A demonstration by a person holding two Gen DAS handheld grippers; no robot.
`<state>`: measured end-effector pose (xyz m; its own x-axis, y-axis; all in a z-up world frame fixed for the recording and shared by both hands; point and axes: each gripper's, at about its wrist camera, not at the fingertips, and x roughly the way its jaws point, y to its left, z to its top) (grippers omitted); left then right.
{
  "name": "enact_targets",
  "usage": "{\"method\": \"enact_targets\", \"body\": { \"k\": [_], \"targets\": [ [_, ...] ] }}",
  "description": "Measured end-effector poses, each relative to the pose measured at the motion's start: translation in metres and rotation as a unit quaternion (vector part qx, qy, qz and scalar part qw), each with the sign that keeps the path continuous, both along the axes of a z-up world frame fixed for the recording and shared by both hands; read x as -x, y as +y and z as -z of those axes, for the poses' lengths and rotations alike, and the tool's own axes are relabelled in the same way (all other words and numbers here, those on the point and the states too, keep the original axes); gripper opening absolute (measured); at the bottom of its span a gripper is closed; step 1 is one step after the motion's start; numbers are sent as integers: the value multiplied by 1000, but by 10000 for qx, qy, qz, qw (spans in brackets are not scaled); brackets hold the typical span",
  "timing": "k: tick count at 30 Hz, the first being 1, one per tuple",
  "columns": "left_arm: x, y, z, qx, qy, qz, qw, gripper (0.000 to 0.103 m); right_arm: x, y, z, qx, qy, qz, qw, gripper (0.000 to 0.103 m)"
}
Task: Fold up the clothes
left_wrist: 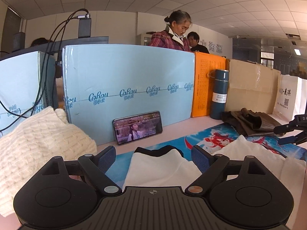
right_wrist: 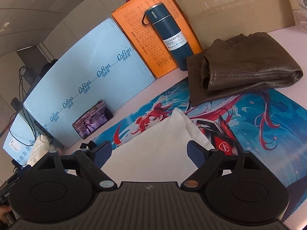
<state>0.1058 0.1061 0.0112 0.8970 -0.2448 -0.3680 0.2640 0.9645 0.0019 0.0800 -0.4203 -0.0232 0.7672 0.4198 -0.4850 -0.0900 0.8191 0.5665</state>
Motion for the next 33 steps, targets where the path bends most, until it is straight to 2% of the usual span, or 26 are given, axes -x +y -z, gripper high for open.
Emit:
{"method": "enact_targets", "body": {
  "k": [3,8,11,16,21,24,27,28,30,32,33],
  "targets": [
    [-32,-3,0,-57,174,97,9998,88,-28,6,1,-144,219,-17,9997,85],
    [-82,-5,12,-74,467,-122,9988,87,-62,17,17,-273,122,-13,9996,87],
    [-103,-10,26,-233,640,-80,9976,87,-79,18,36,-360,170,-1,9992,87],
    [-135,-18,52,-298,1070,183,9936,87,-80,8,52,-769,41,-177,9969,88],
    [-160,-18,70,-267,1538,148,9876,87,-80,4,55,-929,50,-186,9955,89],
    [-167,-16,78,-228,1670,151,9856,87,-80,6,54,-901,42,-214,9957,90],
    [-167,-17,83,-245,1620,173,9863,87,-79,8,54,-867,25,-223,9960,91],
    [-166,-17,83,-245,1605,192,9865,85,-79,8,54,-863,19,-225,9960,91],
    [-164,-17,81,-225,1534,289,9875,73,-78,8,55,-871,13,-225,9959,91],
    [-162,-19,79,-202,1438,446,9884,35,-78,8,55,-879,11,-227,9959,91],
    [-160,-22,78,-255,1383,497,9888,28,-78,8,55,-882,11,-228,9958,91]
  ]
}}
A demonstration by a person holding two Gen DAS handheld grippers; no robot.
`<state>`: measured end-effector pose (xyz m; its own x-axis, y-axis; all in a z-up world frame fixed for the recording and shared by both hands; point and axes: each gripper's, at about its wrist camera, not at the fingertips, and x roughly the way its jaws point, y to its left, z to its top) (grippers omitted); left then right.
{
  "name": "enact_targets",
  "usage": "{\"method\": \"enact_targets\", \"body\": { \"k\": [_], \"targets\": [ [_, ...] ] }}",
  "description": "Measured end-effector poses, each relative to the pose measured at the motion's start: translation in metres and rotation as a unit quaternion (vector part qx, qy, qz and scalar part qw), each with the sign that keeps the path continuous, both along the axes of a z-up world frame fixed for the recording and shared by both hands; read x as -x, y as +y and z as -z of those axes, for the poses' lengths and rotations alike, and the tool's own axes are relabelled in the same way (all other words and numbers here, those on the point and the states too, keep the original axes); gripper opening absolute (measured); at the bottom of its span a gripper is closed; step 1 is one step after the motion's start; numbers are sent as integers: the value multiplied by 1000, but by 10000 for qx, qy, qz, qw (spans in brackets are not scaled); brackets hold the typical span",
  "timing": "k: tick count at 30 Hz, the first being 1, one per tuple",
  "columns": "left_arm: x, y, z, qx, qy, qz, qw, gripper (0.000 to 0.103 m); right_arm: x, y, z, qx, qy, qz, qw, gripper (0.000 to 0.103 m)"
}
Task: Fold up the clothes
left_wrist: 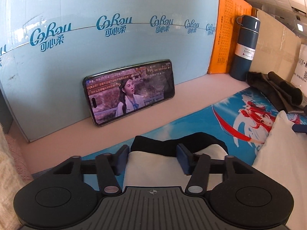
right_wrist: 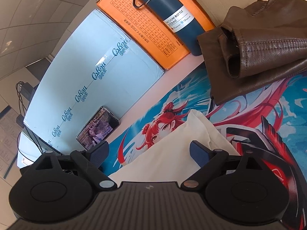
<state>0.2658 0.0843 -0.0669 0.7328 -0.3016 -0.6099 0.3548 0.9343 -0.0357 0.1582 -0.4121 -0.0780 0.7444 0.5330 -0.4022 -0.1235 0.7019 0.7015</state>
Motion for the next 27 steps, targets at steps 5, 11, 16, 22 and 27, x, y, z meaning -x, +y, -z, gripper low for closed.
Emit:
{"method": "enact_targets", "body": {
  "k": [5,11,16,22,27],
  "targets": [
    [11,-12,-5,-271,-311,212,9989,15,0,0,0,-17,-1,-36,10000,91],
    [33,-11,-25,-171,-787,119,9967,15,-1,-5,1,-428,24,-210,9989,91],
    [65,-15,-46,-38,-1261,213,9918,15,-4,-6,-3,-801,411,-457,9949,91],
    [115,-22,-70,16,-1792,457,9827,14,-5,-7,-3,-901,918,-363,9910,92],
    [171,-29,-83,73,-2220,706,9725,14,-2,-13,1,-1183,907,-219,9886,92]
  ]
}}
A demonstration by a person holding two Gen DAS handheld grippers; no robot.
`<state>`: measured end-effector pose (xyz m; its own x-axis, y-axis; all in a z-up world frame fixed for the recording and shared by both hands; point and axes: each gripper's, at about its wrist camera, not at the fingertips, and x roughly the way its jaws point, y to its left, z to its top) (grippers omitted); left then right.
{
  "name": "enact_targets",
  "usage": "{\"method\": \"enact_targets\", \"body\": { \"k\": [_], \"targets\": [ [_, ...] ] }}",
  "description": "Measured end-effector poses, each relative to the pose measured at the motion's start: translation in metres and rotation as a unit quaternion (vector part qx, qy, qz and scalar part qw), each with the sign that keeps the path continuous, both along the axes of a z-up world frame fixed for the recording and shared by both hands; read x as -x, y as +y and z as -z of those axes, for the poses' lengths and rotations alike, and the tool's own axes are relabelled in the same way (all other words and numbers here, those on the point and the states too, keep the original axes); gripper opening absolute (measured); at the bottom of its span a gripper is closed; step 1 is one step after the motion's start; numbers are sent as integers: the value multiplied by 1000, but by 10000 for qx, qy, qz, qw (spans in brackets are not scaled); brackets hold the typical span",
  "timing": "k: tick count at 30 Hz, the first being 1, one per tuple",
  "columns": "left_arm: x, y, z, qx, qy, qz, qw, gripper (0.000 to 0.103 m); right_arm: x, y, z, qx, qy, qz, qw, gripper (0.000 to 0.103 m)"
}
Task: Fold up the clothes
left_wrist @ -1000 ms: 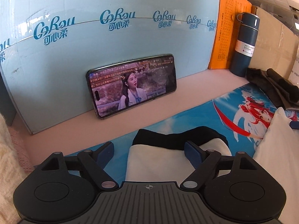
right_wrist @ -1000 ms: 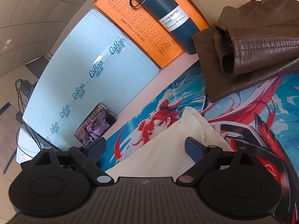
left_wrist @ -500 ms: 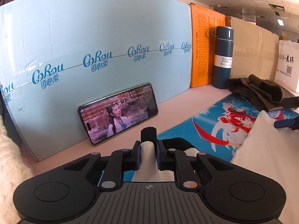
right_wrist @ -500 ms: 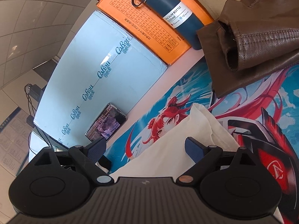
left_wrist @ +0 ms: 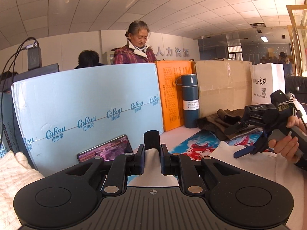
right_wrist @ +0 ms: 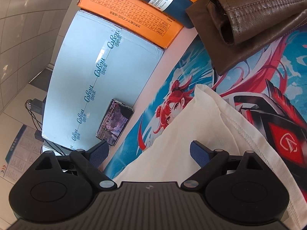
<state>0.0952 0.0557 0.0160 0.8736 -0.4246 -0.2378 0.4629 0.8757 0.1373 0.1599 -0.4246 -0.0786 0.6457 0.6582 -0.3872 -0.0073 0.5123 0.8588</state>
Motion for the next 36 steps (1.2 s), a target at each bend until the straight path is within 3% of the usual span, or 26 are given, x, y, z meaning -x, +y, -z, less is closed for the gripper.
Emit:
{"method": "enact_targets", "body": {
  "k": [7,16,21,23,28,30,31,36],
  "targets": [
    [68,1,3,255,-176,149,9994,14,9,-11,-2,-102,24,200,9997,92],
    [92,13,37,583,549,-4,9968,14,22,-29,-3,49,11,452,9990,90],
    [96,11,53,557,872,-28,9946,15,21,-26,-6,365,6,596,9976,89],
    [94,12,59,496,984,-135,9938,15,20,-23,-6,626,-25,661,9958,79],
    [96,21,62,623,999,-191,9929,15,22,-15,-10,1562,109,938,9832,24],
    [96,23,63,614,944,-144,9935,15,24,-13,-11,1768,173,1048,9785,11],
    [98,23,63,595,912,-114,9940,15,27,-13,-13,1818,142,1072,9774,6],
    [104,27,65,474,775,53,9959,15,48,-12,-26,1923,-82,1209,9738,5]
  ]
}}
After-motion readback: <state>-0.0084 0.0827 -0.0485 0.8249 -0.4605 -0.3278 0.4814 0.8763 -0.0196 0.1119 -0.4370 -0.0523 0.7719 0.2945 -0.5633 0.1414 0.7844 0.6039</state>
